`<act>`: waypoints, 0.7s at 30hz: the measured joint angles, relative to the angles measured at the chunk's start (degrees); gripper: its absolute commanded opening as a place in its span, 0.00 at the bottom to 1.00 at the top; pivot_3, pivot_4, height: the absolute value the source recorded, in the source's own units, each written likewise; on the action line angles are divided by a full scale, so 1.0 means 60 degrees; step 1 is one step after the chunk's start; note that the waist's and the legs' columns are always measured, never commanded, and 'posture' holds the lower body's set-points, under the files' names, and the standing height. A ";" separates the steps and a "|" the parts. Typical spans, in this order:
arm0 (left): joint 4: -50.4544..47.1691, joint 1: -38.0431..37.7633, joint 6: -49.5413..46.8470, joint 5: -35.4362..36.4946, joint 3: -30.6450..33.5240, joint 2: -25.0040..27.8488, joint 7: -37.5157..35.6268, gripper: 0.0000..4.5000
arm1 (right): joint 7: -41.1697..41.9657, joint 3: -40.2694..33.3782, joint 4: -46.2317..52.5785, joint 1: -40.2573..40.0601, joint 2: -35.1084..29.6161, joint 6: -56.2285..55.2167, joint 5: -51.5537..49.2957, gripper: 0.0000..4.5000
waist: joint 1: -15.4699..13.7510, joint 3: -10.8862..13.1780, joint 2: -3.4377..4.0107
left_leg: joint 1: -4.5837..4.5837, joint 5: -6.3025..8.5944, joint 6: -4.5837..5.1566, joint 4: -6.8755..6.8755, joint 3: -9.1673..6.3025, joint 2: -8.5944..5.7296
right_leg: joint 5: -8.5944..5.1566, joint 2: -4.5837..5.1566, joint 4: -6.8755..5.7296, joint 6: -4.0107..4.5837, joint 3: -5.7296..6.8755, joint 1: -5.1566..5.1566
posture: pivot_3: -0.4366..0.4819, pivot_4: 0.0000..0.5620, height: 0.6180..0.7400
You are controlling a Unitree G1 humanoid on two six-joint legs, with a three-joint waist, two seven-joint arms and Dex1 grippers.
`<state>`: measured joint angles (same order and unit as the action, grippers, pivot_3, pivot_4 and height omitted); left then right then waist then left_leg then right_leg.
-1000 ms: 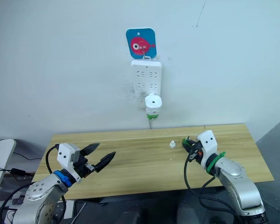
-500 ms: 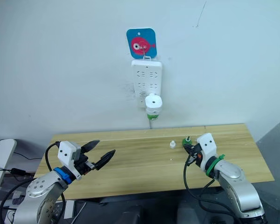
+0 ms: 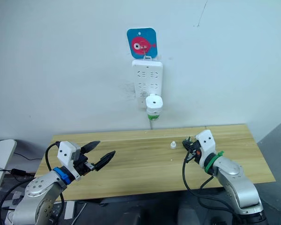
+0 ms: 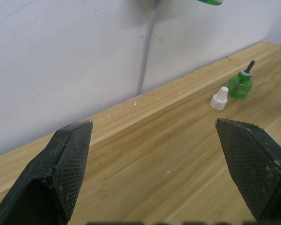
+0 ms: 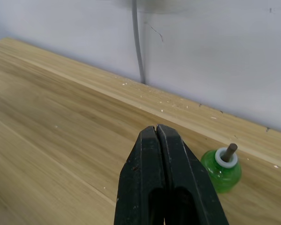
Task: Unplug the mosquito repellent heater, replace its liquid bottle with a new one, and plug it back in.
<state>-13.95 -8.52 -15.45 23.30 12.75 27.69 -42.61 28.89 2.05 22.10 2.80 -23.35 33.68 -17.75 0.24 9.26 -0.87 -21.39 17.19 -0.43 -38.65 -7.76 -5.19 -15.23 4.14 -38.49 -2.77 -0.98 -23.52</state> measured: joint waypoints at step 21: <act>-0.0221 0.3606 -0.0637 0.0885 -0.1329 0.1324 -0.1857 1.00 | -0.0082 0.0893 -0.0660 0.3411 0.1562 0.0700 -0.0520 0.01 | 0.0003 0.0053 0.0007 | -0.0002 -0.0026 -0.0042 0.0106 0.0002 0.0002 | 0.0009 -0.0001 0.0077 0.0013 0.0002 -0.0031 | 0.52 0.32 1.00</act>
<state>-15.28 13.12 -19.27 28.61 4.78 35.63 -53.75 28.40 7.40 18.15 23.27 -13.98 37.88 -20.87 0.26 9.58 -0.82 -21.40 17.03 -0.68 -38.01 -7.75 -5.18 -15.17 4.13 -38.03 -2.70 -0.97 -23.70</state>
